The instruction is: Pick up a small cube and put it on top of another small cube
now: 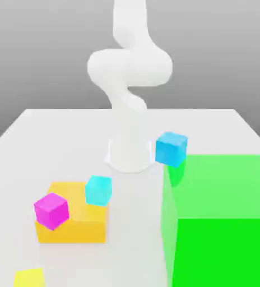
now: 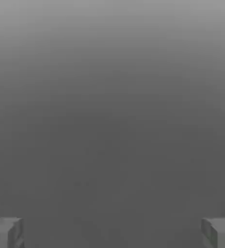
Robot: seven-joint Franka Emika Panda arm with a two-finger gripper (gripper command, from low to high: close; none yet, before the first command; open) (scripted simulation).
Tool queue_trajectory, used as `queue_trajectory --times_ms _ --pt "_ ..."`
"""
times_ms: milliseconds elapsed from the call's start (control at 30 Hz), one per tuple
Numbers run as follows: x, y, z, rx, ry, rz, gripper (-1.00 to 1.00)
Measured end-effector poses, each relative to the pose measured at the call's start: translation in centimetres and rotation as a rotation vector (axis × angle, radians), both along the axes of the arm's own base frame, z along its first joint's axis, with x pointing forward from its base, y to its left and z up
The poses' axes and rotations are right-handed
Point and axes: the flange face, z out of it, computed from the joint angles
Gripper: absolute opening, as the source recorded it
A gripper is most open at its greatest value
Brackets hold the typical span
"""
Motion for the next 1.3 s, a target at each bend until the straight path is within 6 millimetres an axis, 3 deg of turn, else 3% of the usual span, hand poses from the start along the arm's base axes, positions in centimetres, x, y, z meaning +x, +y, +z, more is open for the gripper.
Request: queue_trajectory --times_ms 267,533,767,933,1133,1167,1300 --pt "8.9 -4.5 -10.6 0.137 0.182 -0.305 0.00" --pt "14.1 -10.0 -23.2 0.269 0.344 -0.617 0.00" --pt "15.4 -15.1 -35.4 0.383 0.475 -0.904 0.00" --pt "14.6 -17.6 -44.4 0.460 0.568 -1.105 0.00" --pt "13.7 -18.7 -54.1 0.497 0.611 -1.206 0.00" --pt "13.7 -18.7 -55.0 0.497 0.611 -1.207 -1.00" --pt "13.7 -18.7 -54.9 0.497 0.610 -1.207 -1.00"
